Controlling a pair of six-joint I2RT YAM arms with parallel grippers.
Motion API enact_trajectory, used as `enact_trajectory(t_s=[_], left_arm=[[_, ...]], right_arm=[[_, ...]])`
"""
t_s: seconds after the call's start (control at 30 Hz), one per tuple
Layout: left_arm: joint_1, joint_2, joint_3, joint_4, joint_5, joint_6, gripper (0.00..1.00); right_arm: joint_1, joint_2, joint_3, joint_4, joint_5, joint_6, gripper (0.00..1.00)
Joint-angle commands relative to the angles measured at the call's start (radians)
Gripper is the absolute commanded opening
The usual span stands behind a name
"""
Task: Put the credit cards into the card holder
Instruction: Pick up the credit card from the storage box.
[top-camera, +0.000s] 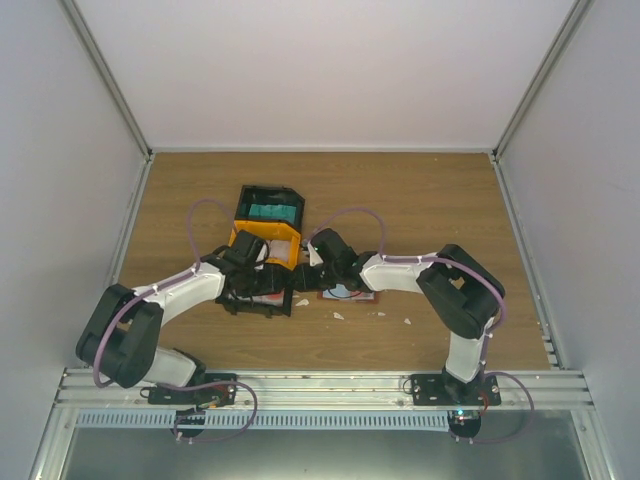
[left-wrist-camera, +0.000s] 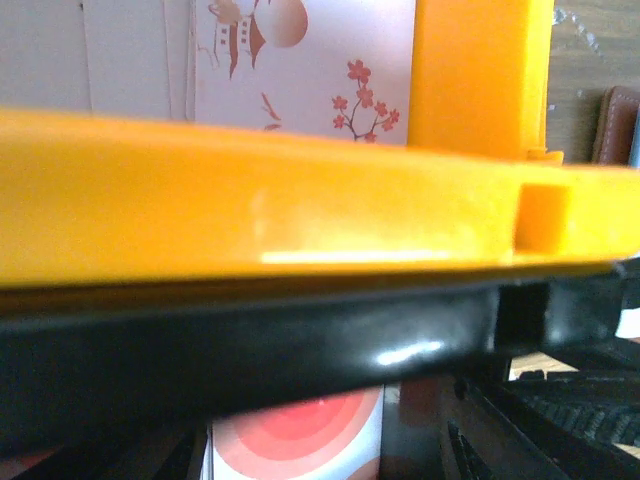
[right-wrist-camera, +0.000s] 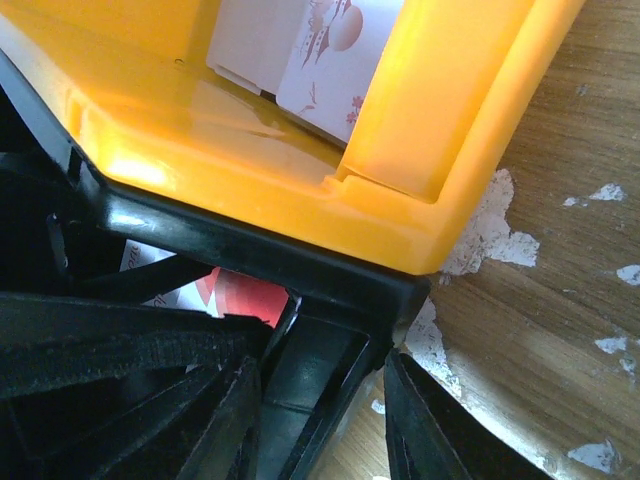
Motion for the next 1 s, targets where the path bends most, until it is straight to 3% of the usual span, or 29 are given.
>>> enact_trajectory(t_s=[0.0, 0.2, 0.97], left_arm=[[0.005, 0.046, 0.004, 0.027, 0.096, 0.027, 0.63], [0.006, 0.032, 0.019, 0.028, 0.15, 0.029, 0.5], [0.005, -0.104, 0.024, -0.024, 0.282, 0.002, 0.4]], right_arm=[[0.024, 0.039, 0.017, 0.051, -0.021, 0.003, 0.32], [0.028, 0.038, 0.009, 0.068, -0.015, 0.016, 0.26], [0.03, 0.035, 0.007, 0.059, 0.001, 0.017, 0.22]])
